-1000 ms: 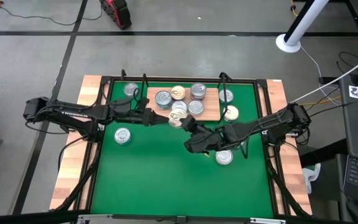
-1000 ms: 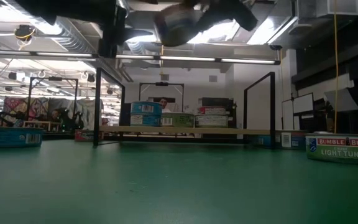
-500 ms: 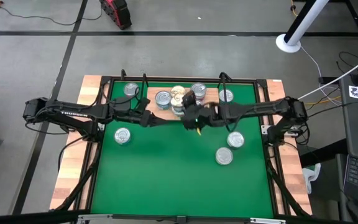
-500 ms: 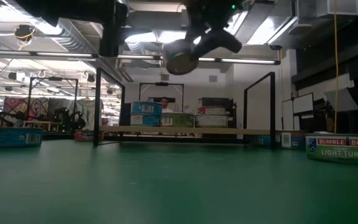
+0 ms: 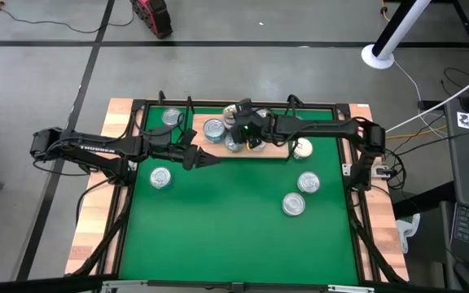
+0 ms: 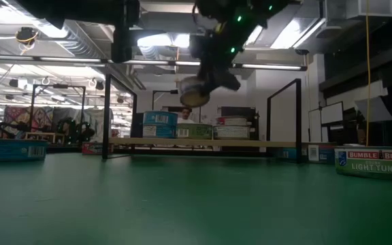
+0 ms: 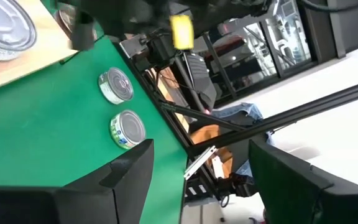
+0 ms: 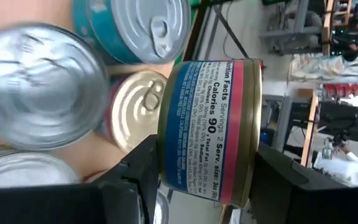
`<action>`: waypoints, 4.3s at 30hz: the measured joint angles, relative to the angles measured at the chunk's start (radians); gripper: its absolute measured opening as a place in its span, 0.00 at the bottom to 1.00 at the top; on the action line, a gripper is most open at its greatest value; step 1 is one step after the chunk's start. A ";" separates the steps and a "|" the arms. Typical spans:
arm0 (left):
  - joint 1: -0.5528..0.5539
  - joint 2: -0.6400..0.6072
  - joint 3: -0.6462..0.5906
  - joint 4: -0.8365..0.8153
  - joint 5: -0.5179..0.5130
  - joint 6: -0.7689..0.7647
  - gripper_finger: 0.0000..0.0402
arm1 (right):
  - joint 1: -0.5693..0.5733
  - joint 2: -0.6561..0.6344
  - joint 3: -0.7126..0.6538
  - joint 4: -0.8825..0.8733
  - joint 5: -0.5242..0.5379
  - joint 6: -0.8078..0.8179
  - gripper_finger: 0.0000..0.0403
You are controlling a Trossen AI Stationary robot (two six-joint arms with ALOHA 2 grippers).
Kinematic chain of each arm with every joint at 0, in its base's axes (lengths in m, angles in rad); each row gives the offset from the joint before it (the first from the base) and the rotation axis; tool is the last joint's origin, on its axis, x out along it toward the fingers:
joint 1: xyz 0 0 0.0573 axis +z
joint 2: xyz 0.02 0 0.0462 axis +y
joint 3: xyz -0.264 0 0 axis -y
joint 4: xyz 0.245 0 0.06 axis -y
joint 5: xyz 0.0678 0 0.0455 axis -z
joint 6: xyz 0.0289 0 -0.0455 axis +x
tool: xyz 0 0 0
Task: Stack canned seafood by type on shelf
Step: Stack the blue pink tuna can on top of the blue pink tuna can on the shelf, then stack the yellow blue tuna can on top of the yellow blue tuna can on the shelf
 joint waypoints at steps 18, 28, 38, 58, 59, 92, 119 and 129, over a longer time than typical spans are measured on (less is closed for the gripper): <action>0.000 0.000 0.000 -0.034 0.000 0.036 0.63 | -0.078 0.083 0.000 0.105 -0.067 -0.034 0.43; 0.000 0.000 0.000 -0.037 0.000 0.036 0.63 | -0.099 0.085 0.000 0.094 -0.094 -0.030 0.43; 0.000 0.000 0.000 -0.037 0.000 0.036 0.63 | -0.105 0.086 0.000 0.093 -0.118 -0.030 0.43; 0.000 0.000 0.001 -0.055 0.000 0.056 0.63 | -0.111 0.124 0.002 0.100 -0.107 -0.032 0.45; 0.000 0.000 0.001 -0.055 0.000 0.056 0.63 | -0.111 0.124 0.002 0.099 -0.107 -0.032 0.47; 0.000 -0.061 0.001 0.024 0.058 0.128 0.63 | -0.016 0.127 0.085 -0.029 0.026 -0.026 0.75; -0.292 -0.227 0.001 -1.063 0.078 0.049 0.63 | 0.244 0.028 0.155 -0.375 -0.304 0.422 0.75; -0.303 -0.226 0.000 -1.302 -0.253 -0.100 0.63 | 0.357 0.048 0.155 -0.303 -0.378 0.423 0.75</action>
